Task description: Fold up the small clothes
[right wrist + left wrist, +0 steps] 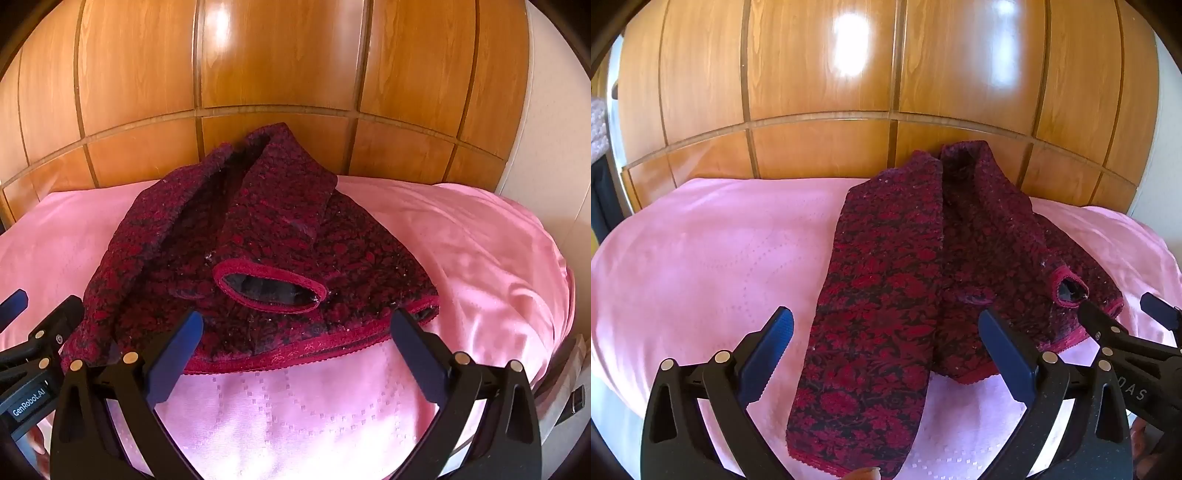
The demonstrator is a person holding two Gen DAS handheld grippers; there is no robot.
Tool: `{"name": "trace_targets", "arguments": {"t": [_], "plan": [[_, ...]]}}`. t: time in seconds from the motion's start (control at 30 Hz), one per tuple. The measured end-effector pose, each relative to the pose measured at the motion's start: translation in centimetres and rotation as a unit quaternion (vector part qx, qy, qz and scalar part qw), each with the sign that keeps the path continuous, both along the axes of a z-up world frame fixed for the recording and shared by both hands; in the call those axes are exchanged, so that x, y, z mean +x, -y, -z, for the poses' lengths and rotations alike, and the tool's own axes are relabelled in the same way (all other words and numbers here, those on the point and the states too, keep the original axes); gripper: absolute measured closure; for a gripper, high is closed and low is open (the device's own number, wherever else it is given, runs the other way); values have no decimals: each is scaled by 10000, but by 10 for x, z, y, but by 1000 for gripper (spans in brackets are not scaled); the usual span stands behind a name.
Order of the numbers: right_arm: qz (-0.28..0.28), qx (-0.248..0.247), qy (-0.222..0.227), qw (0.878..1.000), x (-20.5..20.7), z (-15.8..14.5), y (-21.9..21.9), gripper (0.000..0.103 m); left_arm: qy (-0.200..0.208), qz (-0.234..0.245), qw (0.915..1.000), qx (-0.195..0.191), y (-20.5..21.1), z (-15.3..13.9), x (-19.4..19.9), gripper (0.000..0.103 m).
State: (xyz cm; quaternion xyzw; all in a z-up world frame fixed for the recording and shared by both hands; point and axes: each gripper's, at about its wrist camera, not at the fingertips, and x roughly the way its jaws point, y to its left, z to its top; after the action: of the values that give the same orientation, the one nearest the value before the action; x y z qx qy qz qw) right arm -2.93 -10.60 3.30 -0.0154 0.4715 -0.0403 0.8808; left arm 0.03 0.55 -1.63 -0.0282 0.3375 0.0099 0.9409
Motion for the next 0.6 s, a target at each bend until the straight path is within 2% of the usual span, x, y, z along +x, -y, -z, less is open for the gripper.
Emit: {"name": "trace_targets", "arguments": {"t": [0.6], "plan": [[-58,1,78,10000,-3,-9,-4,2,-8,11,10000,16,-6,-1,-7,4]]}}
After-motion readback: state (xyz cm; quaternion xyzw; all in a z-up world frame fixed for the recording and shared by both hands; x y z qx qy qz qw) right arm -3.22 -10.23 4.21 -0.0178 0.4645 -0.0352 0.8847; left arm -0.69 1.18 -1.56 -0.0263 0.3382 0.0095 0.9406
